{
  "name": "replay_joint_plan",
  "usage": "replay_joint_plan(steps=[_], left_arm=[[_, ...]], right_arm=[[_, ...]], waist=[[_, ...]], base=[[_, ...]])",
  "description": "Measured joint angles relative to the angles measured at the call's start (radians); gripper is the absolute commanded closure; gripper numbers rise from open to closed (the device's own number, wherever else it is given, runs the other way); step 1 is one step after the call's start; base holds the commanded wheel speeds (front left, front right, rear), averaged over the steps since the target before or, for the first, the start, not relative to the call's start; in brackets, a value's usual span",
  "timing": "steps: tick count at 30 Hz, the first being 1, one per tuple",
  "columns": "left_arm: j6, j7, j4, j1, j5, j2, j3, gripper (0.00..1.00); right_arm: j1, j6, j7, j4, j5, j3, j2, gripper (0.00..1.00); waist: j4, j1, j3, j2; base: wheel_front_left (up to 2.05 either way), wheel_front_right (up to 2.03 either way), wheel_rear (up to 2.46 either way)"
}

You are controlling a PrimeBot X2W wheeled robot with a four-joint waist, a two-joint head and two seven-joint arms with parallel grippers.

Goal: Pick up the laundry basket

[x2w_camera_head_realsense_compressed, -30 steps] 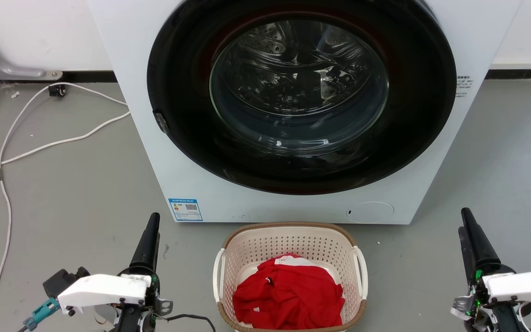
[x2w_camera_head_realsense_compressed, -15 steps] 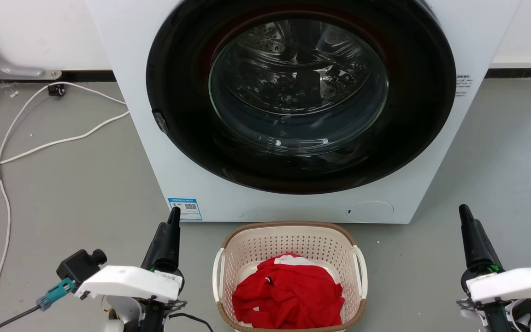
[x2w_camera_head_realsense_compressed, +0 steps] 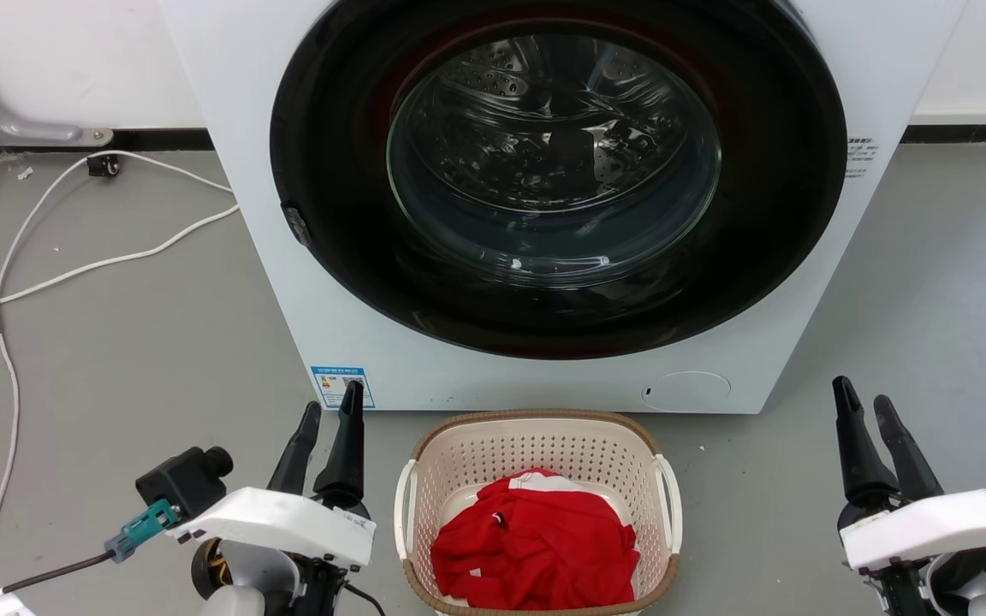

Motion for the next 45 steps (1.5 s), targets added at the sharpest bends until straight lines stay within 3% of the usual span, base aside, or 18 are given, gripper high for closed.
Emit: replay_joint_plan(steps=[22, 45], left_arm=[[0.048, -0.064, 0.019, -0.018, 0.309, 0.007, -0.076, 0.0], [0.074, -0.12, 0.038, -0.026, 0.518, 0.014, -0.126, 0.0]], right_arm=[[0.038, 0.0, 0.021, -0.066, -0.299, 0.021, 0.003, 0.0], [0.057, 0.0, 0.01, -0.097, -0.496, 0.022, 0.006, 0.0]], waist=[[-0.001, 0.0, -0.002, 0.0], [0.003, 0.0, -0.001, 0.0]], base=[[0.0, 0.0, 0.0], [0.0, 0.0, 0.0]])
